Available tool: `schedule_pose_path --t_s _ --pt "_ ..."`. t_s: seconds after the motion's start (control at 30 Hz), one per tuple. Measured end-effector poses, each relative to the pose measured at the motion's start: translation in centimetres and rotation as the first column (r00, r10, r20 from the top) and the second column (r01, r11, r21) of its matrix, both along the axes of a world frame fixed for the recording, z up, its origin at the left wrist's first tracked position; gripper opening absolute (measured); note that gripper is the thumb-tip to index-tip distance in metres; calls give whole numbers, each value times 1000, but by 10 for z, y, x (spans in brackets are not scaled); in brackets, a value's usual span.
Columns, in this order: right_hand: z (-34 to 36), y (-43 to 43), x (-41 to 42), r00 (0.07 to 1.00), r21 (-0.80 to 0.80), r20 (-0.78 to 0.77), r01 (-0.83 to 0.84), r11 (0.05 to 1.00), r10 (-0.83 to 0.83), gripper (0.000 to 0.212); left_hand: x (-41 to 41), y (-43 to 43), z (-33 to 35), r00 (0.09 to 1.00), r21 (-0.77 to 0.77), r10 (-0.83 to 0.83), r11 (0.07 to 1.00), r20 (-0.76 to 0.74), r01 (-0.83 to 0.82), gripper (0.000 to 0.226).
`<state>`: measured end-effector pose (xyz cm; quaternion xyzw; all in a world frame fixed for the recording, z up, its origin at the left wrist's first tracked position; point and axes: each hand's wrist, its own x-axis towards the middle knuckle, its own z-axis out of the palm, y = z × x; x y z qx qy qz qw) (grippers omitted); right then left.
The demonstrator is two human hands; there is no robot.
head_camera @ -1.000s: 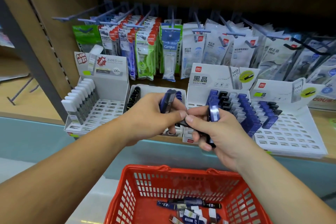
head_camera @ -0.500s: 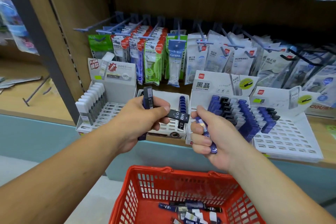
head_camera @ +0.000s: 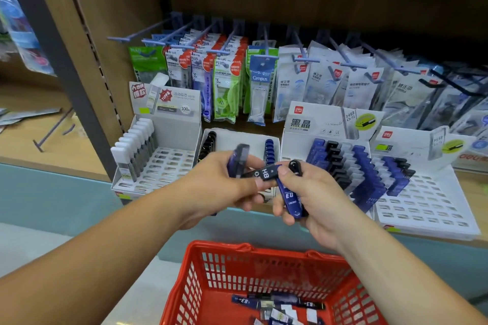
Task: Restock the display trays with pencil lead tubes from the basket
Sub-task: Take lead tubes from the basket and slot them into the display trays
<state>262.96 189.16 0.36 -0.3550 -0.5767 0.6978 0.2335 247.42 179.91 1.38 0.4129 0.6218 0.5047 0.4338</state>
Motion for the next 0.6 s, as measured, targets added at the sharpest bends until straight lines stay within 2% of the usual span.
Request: schedule_pose_path --t_s 0.07,0.17,0.23,0.33,0.4,0.6 --pt "1 -2 0 1000 51 7 -30 998 30 21 0 -1 -3 975 -47 -112 993 -194 105 7" --pt "2 -3 -1 996 118 73 -60 991 51 22 -2 -1 -6 947 -112 -147 987 -284 120 13" --pt "1 -3 -1 997 103 70 -37 994 30 22 -1 -1 -5 955 -119 -125 988 -269 96 16" --pt "-1 1 0 997 96 78 3 995 -10 25 -3 2 -3 985 -36 -20 999 -172 14 26" --pt "-3 3 3 996 82 94 -4 997 -4 31 -4 3 -1 985 -3 31 999 -173 -32 26" --pt "-2 3 5 996 70 88 -17 997 11 45 -2 2 -3 991 -27 3 1000 -137 -7 16"
